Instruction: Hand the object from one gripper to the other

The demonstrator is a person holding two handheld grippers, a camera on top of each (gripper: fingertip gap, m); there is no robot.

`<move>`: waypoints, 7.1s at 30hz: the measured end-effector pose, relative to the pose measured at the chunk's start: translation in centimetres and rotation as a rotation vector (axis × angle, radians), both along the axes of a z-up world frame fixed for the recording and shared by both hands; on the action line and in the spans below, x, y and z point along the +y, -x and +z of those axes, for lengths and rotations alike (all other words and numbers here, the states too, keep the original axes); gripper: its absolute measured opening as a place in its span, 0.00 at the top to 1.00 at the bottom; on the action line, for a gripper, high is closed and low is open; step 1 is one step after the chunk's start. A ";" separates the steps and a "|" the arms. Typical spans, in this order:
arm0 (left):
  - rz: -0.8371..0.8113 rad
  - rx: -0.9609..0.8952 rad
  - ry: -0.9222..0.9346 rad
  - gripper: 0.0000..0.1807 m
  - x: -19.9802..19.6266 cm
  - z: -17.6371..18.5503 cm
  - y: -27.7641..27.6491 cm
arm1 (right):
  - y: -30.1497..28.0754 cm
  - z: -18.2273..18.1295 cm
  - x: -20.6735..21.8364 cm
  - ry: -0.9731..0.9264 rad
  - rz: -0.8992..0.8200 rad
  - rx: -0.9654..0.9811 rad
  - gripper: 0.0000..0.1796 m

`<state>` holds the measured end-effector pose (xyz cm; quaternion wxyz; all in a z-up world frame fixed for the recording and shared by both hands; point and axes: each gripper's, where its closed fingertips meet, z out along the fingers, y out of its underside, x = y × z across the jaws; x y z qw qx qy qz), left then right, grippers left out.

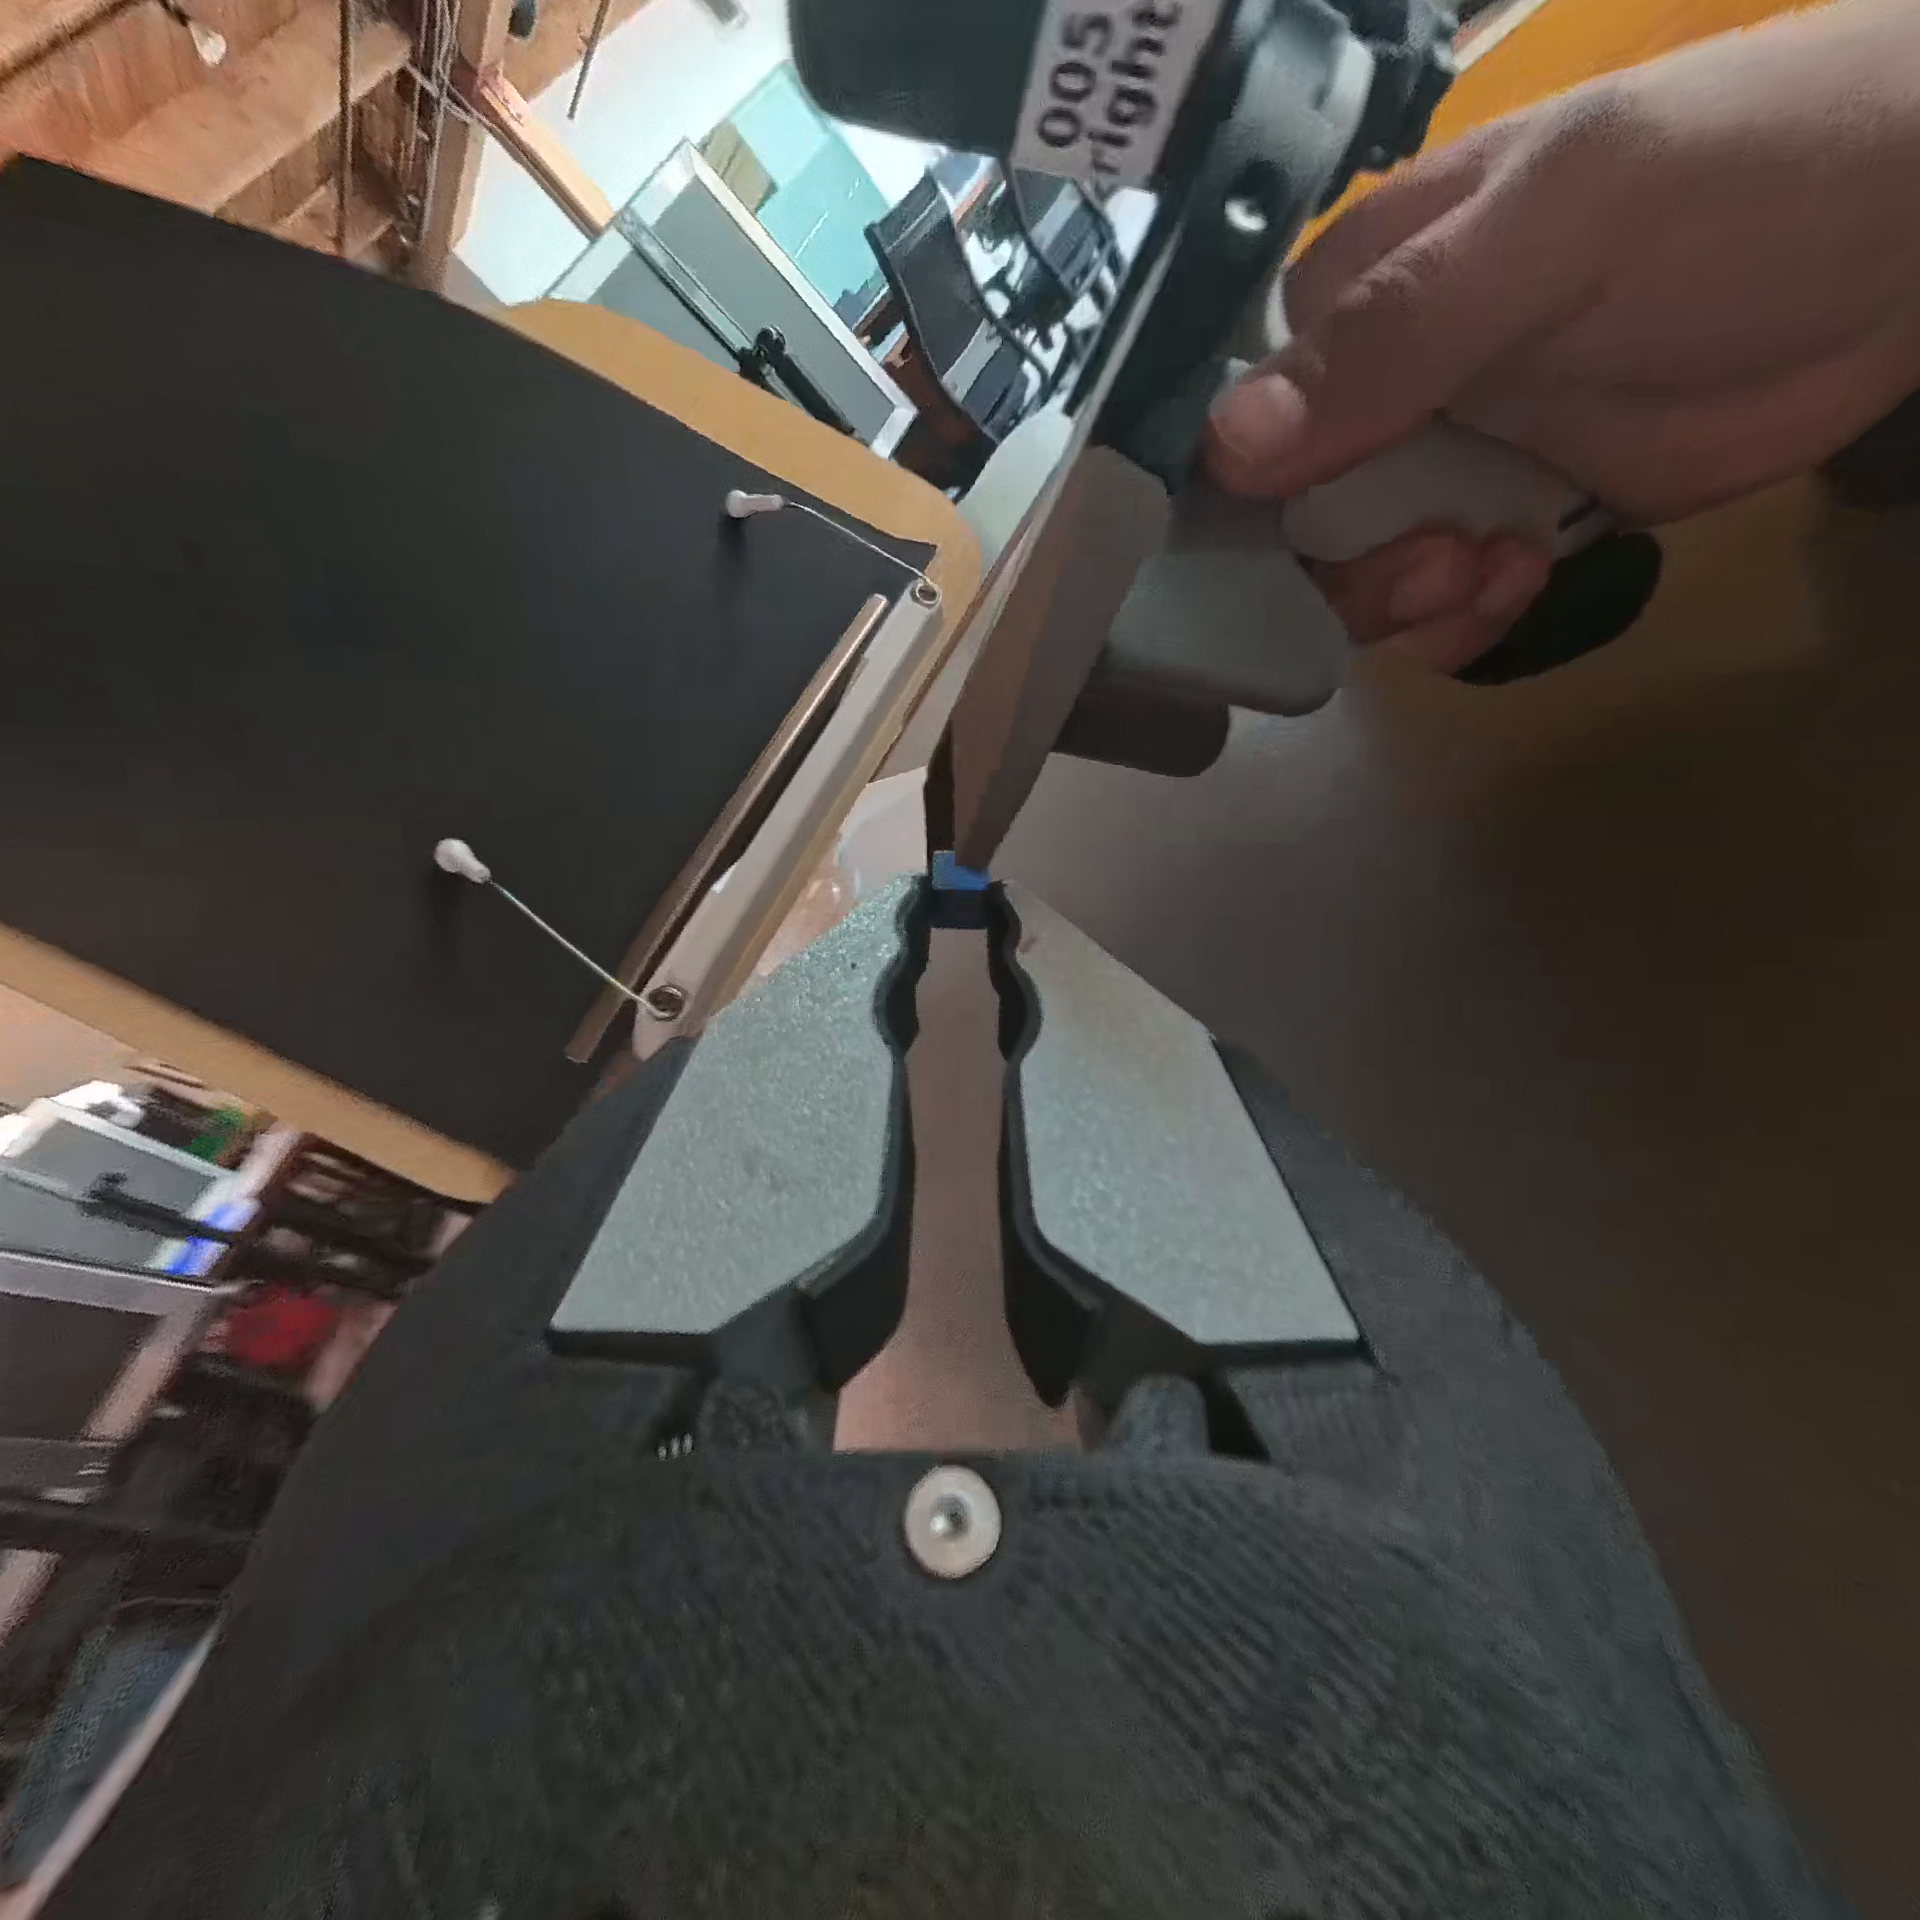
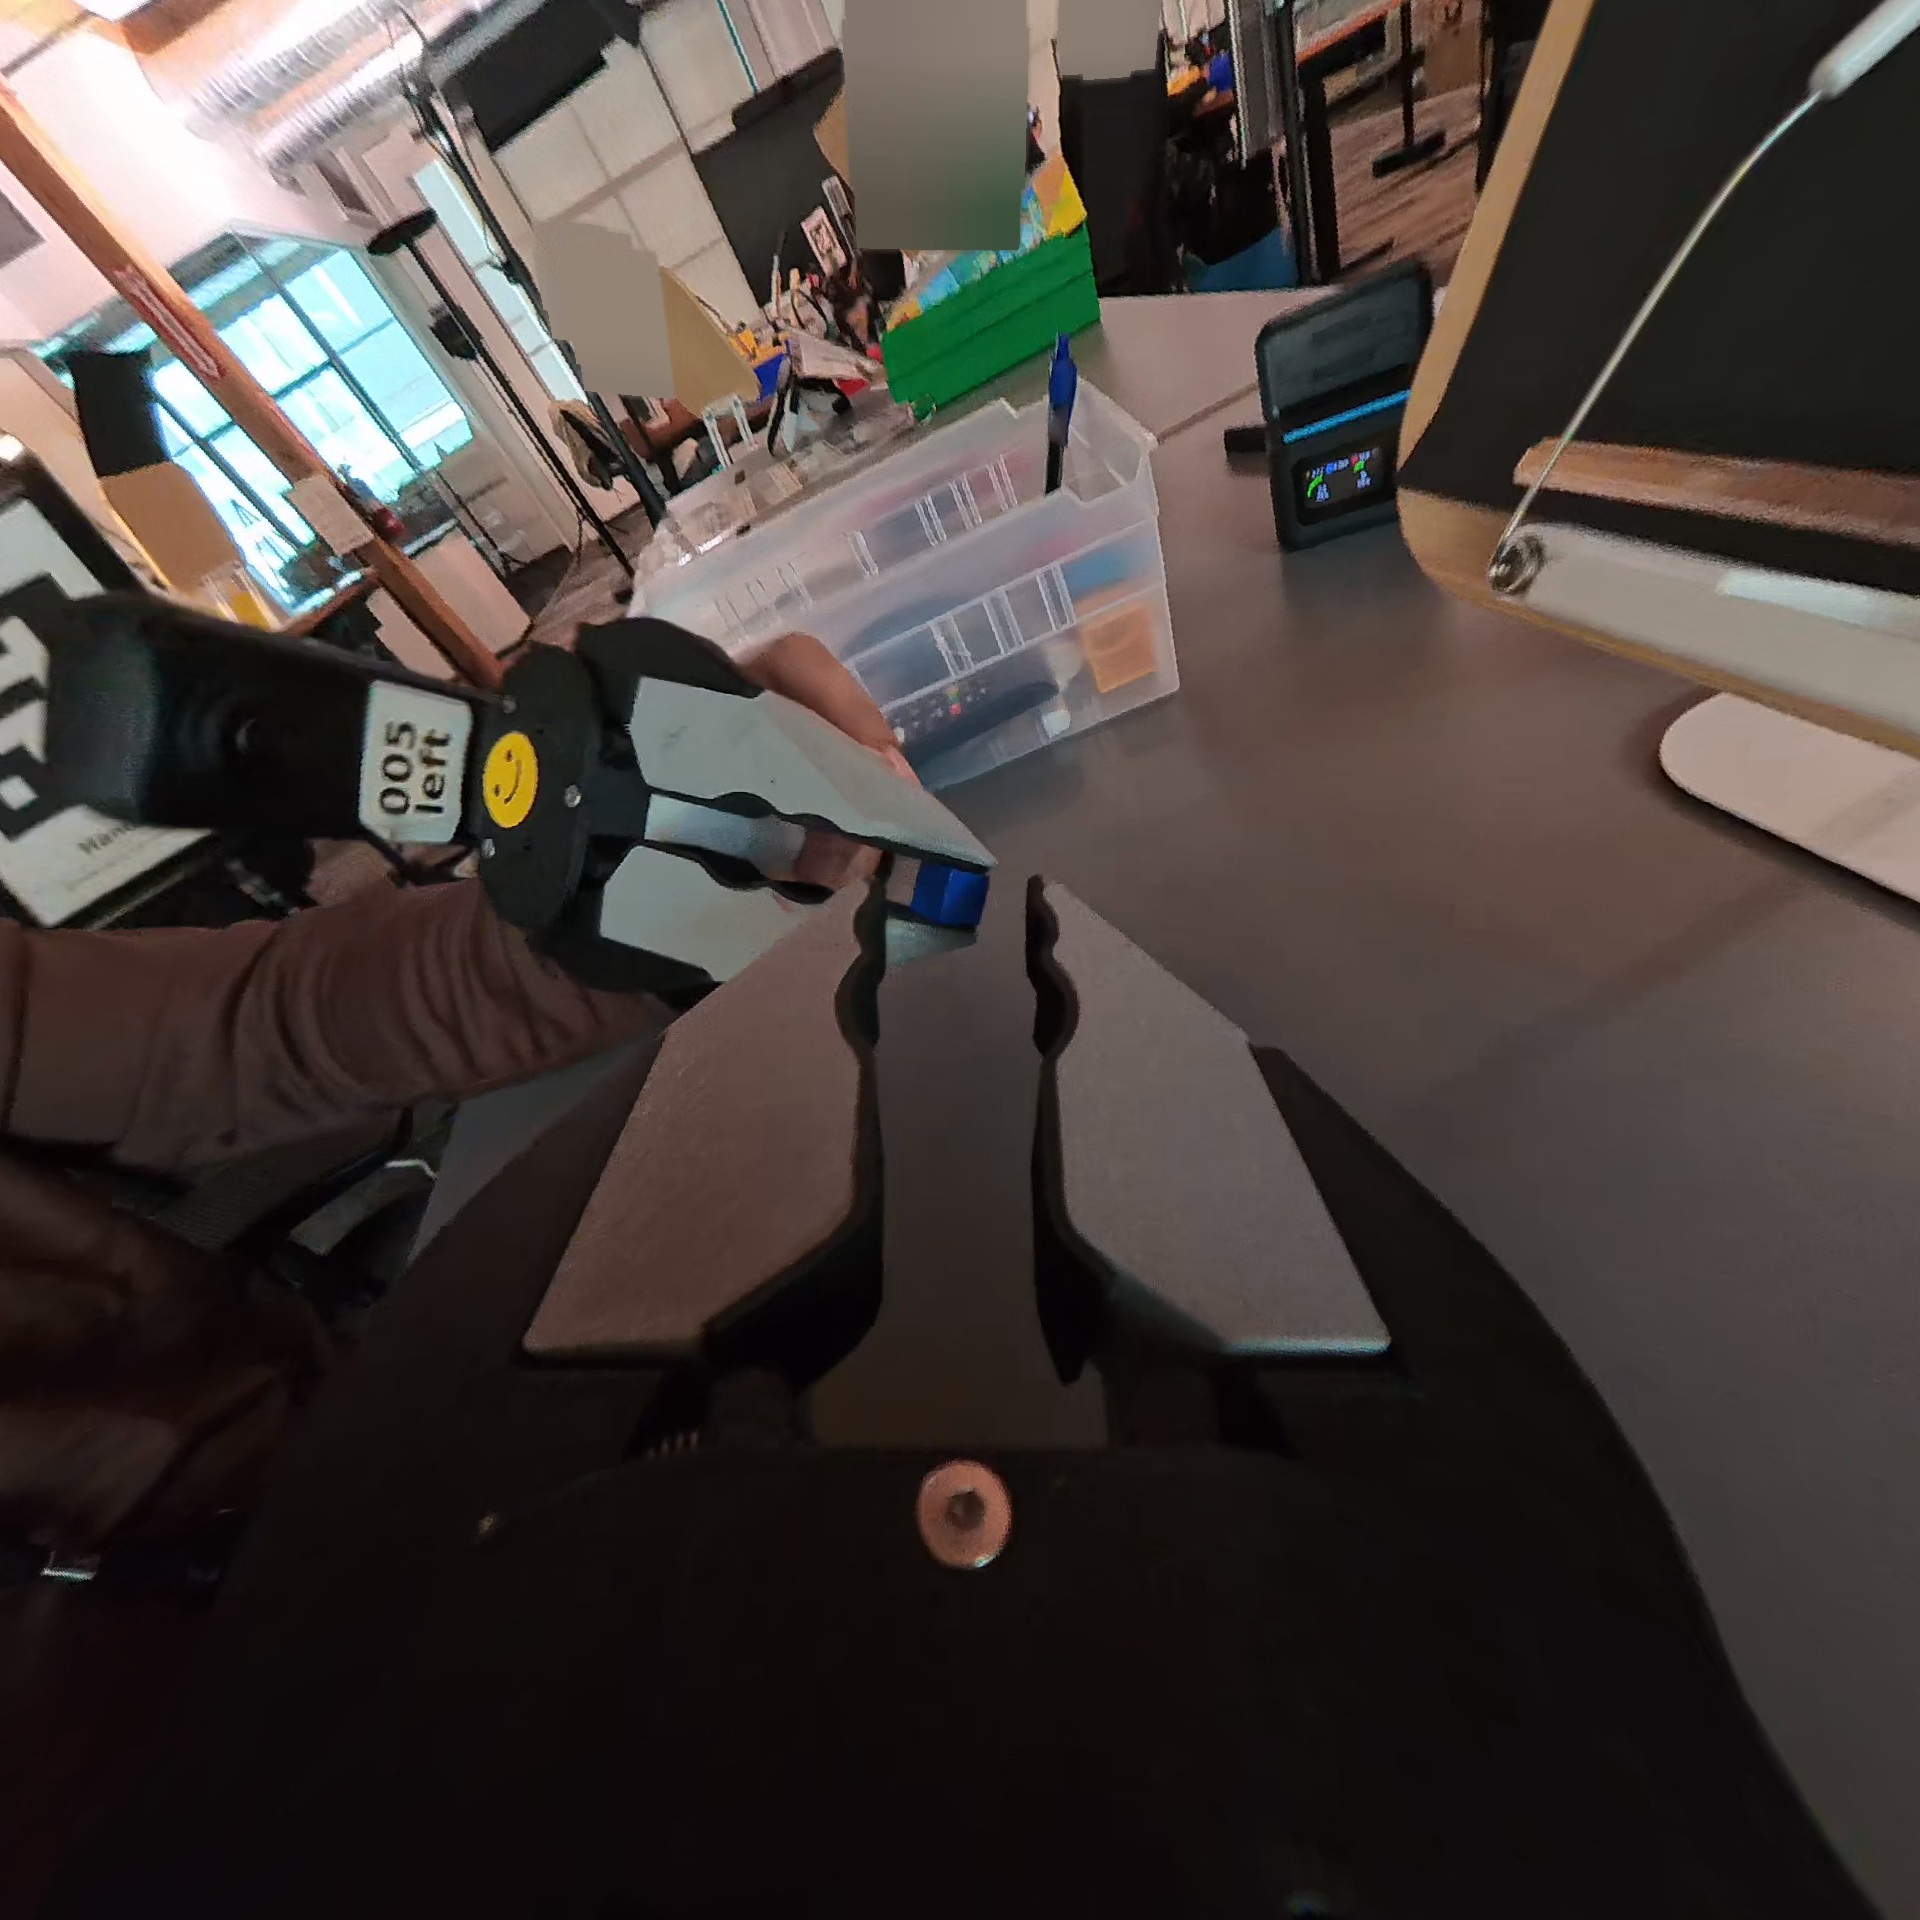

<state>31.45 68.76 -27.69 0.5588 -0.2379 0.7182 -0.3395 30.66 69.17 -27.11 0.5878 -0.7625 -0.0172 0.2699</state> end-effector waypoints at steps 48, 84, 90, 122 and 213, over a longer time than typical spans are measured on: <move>-0.606 0.751 1.407 0.96 -1.9 1.2 2.7 | 2.6 0.4 -0.4 -0.125 -0.112 -0.950 0.94; -0.129 0.084 0.143 0.94 -1.9 0.1 1.2 | 2.0 0.3 -1.1 0.113 0.192 0.378 0.94; -0.130 0.056 0.137 0.94 -2.0 0.5 1.3 | 1.8 0.4 -1.1 0.108 0.196 0.416 0.94; -0.001 -0.019 0.047 0.94 1.0 1.3 0.6 | -0.6 -0.5 -0.7 0.114 0.019 0.219 0.85; -0.206 -0.026 0.122 0.89 -2.4 1.1 1.7 | 1.0 0.7 -1.3 -0.012 0.075 -0.105 0.94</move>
